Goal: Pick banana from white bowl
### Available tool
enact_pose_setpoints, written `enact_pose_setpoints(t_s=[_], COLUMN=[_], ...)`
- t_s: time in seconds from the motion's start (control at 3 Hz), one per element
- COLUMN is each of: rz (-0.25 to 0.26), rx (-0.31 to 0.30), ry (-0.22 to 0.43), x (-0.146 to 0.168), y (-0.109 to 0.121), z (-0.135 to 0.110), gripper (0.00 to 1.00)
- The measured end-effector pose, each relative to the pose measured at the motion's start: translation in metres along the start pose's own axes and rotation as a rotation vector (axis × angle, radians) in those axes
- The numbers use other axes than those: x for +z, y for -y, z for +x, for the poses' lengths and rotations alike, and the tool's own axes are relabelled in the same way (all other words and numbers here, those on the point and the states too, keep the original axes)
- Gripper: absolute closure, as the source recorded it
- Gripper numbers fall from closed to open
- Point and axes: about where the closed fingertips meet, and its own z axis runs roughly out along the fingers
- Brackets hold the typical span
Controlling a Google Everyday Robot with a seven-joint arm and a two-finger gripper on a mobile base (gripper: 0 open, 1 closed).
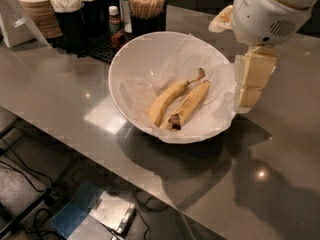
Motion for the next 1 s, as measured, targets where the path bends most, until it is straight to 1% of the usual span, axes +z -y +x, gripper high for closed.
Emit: enact_pose_setpoints(t_s=[0.33, 0.67, 1.0], rz=[0.017, 0.077, 0.108], rx=[-0.021, 0.011, 0.010], ry=[0.039, 0.084, 0.089], x=[0.017, 0.030, 0.027], y=[0.011, 0.018, 0.025], z=[-0.009, -0.006, -0.009], gripper=[0.00, 0.00, 0.00])
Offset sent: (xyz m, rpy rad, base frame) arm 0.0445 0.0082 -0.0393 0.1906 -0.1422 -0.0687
